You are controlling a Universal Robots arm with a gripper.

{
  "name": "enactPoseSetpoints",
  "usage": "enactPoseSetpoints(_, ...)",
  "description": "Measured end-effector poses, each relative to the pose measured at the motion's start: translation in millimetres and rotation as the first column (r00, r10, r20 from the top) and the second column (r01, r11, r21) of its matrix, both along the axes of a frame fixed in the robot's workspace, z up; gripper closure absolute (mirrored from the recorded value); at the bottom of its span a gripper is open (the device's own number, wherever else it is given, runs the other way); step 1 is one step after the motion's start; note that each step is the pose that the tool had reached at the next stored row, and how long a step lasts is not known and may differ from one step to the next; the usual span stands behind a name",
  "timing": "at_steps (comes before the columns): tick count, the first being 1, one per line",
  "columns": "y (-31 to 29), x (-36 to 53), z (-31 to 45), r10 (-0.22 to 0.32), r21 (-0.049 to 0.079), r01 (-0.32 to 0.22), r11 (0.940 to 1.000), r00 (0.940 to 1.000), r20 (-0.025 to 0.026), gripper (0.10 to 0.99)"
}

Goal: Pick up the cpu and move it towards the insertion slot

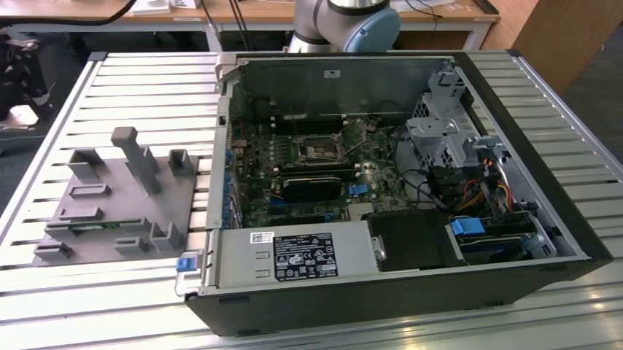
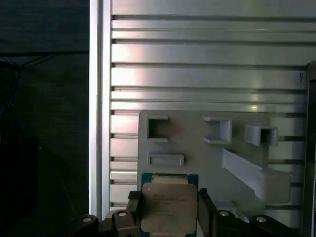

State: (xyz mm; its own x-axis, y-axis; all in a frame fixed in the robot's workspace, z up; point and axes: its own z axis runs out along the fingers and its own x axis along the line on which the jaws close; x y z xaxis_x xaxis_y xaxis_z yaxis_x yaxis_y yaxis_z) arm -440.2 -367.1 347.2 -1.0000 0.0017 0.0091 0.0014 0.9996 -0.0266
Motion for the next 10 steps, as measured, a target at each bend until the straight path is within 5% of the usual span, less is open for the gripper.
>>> enactPoseSetpoints(6, 0.9, 0.0, 12.9, 0.000, 0.001, 0.000, 1.0000, 1.0000, 0.0001, 0.545)
enactPoseSetpoints(10, 1.3, -0.1, 16.7, 0.000, 0.017, 0.000, 0.9999, 1.0000, -0.0003, 0.545)
